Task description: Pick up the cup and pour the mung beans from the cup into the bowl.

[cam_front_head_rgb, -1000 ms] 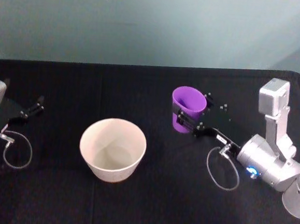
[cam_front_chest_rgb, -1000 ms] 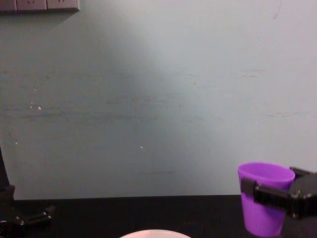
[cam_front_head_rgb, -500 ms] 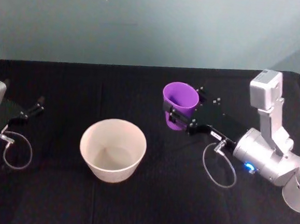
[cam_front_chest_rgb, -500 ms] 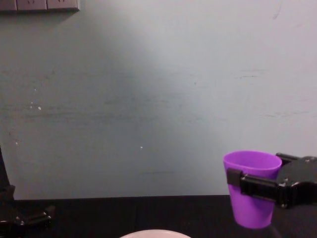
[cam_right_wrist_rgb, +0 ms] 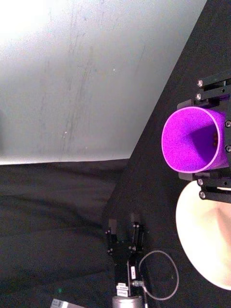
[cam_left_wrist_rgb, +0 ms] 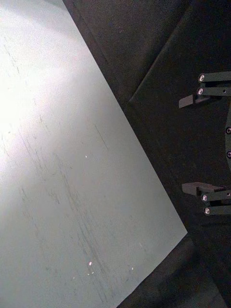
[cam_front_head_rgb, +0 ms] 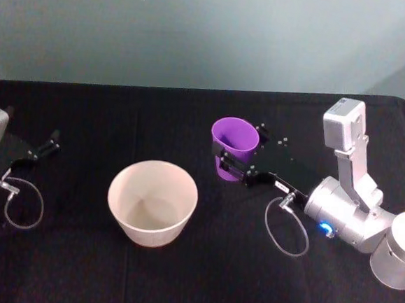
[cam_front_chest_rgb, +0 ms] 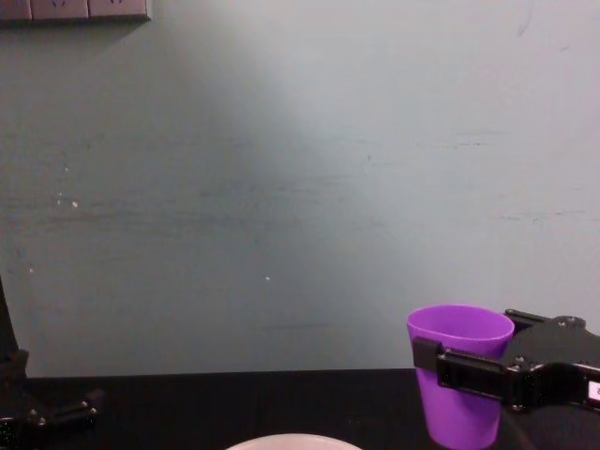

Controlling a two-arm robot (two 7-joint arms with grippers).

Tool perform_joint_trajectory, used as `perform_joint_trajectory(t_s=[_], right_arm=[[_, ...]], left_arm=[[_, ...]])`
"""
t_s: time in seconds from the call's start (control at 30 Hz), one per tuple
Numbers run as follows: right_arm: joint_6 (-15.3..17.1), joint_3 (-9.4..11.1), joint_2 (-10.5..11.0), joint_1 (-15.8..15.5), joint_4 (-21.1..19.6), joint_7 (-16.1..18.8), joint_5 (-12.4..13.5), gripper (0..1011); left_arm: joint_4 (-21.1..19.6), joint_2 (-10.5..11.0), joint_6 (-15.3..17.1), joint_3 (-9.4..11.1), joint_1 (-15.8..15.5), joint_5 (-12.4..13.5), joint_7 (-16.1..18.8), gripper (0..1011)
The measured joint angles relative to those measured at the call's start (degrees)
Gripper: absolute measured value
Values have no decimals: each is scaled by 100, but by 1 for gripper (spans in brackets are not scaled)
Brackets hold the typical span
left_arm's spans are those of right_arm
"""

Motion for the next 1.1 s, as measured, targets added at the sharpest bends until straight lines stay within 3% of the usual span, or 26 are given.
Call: perform_joint_trajectory(t_s=[0.23,0.7,1.1], right_arm=[[165,48,11,10,-115,-2,165,724],[813,210,226,181,-593,-44,739,724],[867,213,245,212,-632,-84,778,724]], left_arm=[[0,0,0,0,0,0,0,1000],[0,0,0,0,0,0,0,1000],[0,0,0,0,0,0,0,1000]])
